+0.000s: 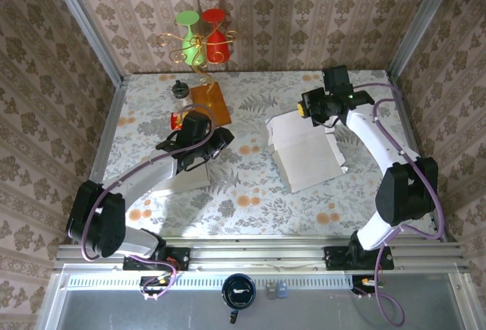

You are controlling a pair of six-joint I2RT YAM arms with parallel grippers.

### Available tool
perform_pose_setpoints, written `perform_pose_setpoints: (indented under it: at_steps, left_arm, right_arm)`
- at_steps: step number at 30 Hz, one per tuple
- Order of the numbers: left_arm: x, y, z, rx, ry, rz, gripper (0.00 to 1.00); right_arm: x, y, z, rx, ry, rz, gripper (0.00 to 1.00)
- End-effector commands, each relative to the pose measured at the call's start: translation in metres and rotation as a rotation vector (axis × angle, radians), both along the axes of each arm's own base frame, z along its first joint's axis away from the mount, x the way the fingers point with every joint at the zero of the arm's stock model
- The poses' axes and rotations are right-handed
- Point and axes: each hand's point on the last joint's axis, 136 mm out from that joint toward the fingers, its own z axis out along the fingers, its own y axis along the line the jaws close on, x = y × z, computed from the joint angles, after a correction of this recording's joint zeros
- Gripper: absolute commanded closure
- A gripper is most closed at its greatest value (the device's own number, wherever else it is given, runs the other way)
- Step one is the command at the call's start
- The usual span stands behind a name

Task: Fold the paper box

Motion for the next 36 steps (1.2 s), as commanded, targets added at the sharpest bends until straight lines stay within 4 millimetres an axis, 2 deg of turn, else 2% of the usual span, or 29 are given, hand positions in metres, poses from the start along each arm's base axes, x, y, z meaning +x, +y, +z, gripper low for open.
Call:
perform_pose_setpoints:
  at_steps: [1,5,15,23,28,32,36]
  left_arm:
    - [-0.01,0.008,-0.003,0.067,-0.024,-0.072,0.57]
    - [-0.008,0.01,-0.004,0.11,-0.06,-0.119,0.58]
    - [-0.008,0.011,-0.02,0.215,-0.153,-0.255,0.65]
    - [-0.011,0.017,-0.039,0.245,-0.19,-0.29,0.7]
    - [-0.01,0.017,-0.037,0.252,-0.258,-0.325,0.71]
    - [-0.013,0.015,-0.039,0.271,-0.296,-0.378,0.72]
    - [-0.015,0.015,-0.044,0.29,-0.323,-0.412,0.73]
  right_arm:
    - [0.008,0.015,-0.016,0.039,-0.031,0.045,1.0]
    - [0.012,0.027,-0.032,0.072,-0.052,0.075,1.0]
    - [0.011,0.044,-0.047,0.102,-0.146,0.2,1.0]
    - [0.01,0.057,-0.045,0.146,-0.241,0.288,1.0]
    - [0.002,0.063,-0.049,0.166,-0.309,0.35,1.0]
    - [-0.009,0.065,-0.065,0.179,-0.321,0.385,1.0]
    - [-0.011,0.067,-0.076,0.176,-0.333,0.414,1.0]
